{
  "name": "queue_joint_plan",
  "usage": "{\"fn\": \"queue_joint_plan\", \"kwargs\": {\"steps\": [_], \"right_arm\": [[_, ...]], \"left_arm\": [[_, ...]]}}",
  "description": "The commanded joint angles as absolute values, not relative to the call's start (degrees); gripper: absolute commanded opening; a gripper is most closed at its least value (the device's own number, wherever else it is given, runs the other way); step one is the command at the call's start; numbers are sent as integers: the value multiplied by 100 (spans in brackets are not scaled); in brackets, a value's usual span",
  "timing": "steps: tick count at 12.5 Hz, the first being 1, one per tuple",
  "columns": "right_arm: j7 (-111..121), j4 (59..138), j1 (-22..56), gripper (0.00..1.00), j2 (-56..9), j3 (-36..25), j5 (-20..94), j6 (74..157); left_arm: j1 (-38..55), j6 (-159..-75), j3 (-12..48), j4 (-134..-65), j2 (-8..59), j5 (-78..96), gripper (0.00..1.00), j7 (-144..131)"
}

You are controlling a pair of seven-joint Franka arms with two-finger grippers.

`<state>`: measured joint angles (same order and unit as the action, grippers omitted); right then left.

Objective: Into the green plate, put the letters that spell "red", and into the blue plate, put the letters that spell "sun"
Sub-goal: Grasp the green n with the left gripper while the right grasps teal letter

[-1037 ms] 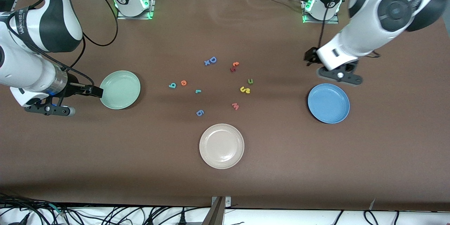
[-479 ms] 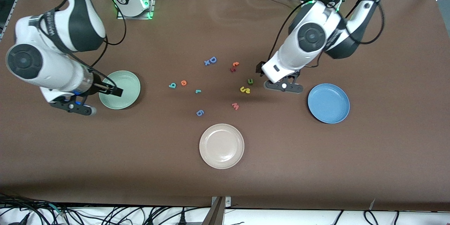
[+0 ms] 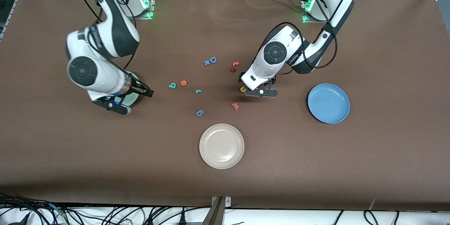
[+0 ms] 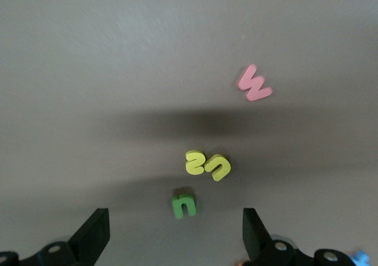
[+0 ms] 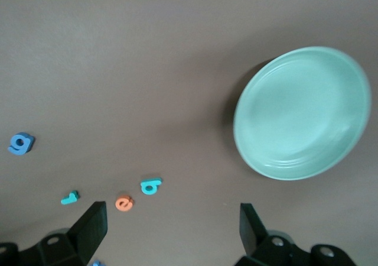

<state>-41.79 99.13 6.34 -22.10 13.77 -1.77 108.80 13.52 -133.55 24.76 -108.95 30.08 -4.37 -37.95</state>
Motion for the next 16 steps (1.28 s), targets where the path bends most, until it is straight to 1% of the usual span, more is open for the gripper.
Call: {"fn": "queue_joint_plan", "kwargs": {"steps": [1,4,6,7,8,9,10,11,12,13,14,15,16], "right_arm": [[-4735,10852,606,99,-2092,1660,-105,11809],[-5132,11766,790,99,-2162,1758,-114,13022],[-5299,11944,948,98,-2311,1758,-123,13201],[-5343,11953,1054,95,-2346,1749,-132,13201],[-5370,11953,1107,90,-2425,1749,-141,13219],[-5440,11953,1125,90,-2495,1740,-210,13323],[-5440,11971,1125,87,-2574,1740,-211,13481],[-5440,12006,1134,72,-2610,1732,-237,13622],[-5440,12015,1134,70,-2663,1731,-298,13684],[-5440,12023,1134,70,-2680,1714,-368,13685],[-5440,12032,1134,65,-2689,1696,-430,13702],[-5440,12058,1134,65,-2698,1679,-431,13763],[-5440,12093,1134,65,-2724,1679,-431,13825]], "left_arm": [[1414,-13684,2479,-11206,3040,-589,99,-4025],[1556,-13693,2470,-11206,3242,-598,98,-4043],[1556,-13719,2461,-11197,3339,-685,95,-4043],[1556,-13728,2461,-11197,3401,-799,92,-4043],[1556,-13729,2461,-11197,3471,-913,84,-4034],[1547,-13737,2470,-11197,3498,-1079,78,-4043],[1529,-13737,2470,-11189,3515,-1116,76,-4043],[1512,-13737,2470,-11171,3516,-1108,76,-4043],[1512,-13746,2478,-11153,3533,-1107,76,-4043],[1512,-13877,2470,-11162,3568,-1107,76,-4052],[1512,-14052,2470,-11180,3629,-1107,76,-4052],[1512,-14132,2470,-11171,3656,-1107,76,-4052],[1520,-14142,2470,-11171,3674,-1107,70,-4052]]}}
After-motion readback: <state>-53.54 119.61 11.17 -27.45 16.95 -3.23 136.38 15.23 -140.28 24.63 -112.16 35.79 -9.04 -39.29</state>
